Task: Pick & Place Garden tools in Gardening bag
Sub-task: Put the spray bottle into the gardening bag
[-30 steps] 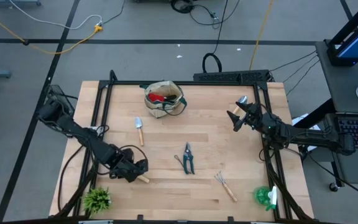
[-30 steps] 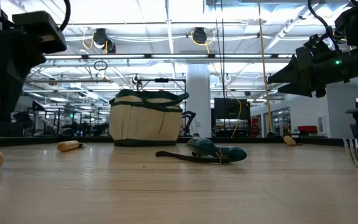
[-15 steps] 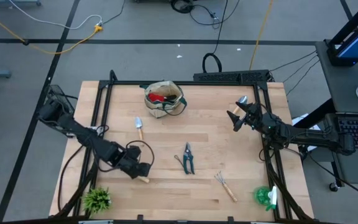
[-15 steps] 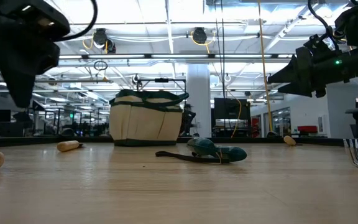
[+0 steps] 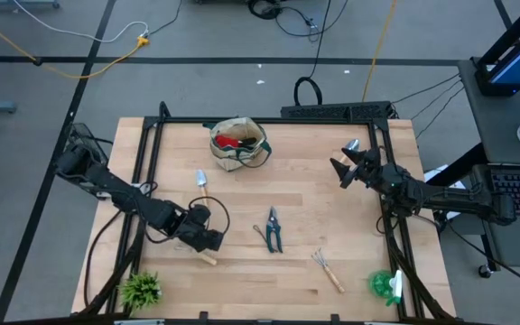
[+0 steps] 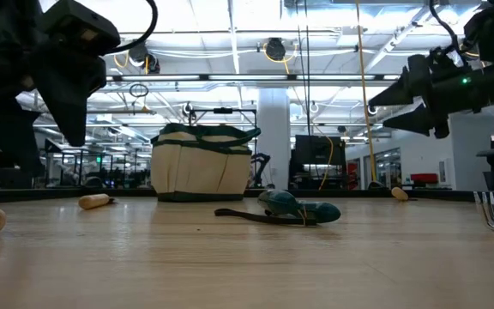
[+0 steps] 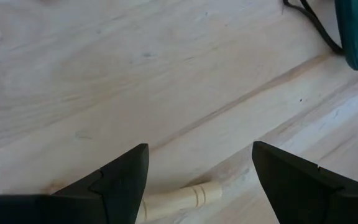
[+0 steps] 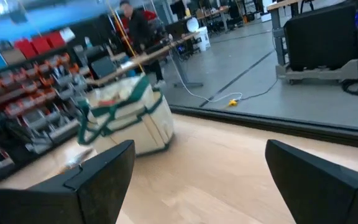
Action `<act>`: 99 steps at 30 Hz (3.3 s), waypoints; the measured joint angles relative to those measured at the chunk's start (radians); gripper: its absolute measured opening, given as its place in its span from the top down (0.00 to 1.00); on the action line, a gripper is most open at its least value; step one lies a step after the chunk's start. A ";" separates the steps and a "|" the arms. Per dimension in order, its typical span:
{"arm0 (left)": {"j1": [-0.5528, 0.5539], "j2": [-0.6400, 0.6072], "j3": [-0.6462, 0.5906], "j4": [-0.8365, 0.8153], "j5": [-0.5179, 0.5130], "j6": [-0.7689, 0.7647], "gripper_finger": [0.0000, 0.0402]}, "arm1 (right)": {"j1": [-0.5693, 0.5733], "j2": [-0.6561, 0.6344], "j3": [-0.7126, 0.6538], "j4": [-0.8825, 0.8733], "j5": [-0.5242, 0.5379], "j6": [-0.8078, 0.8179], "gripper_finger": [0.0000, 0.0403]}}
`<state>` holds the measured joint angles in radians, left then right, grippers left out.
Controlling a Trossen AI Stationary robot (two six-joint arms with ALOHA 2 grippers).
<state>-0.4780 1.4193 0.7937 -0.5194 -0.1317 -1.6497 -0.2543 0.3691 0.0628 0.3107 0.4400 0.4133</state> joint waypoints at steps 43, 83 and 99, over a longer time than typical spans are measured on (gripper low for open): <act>0.006 0.000 0.000 0.001 -0.006 -0.031 0.27 | 0.001 0.001 0.039 0.149 -0.474 0.085 0.12; 0.006 0.000 0.000 0.000 -0.008 -0.030 0.27 | 0.558 0.016 0.679 -0.949 -0.737 -0.470 0.16; 0.006 0.000 0.000 -0.002 -0.009 -0.030 0.27 | 0.847 0.181 0.679 -1.011 -0.725 -0.558 0.16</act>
<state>-0.4717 1.4193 0.7937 -0.5217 -0.1410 -1.6797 0.5930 0.5505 0.7414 -0.7002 -0.2849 -0.1444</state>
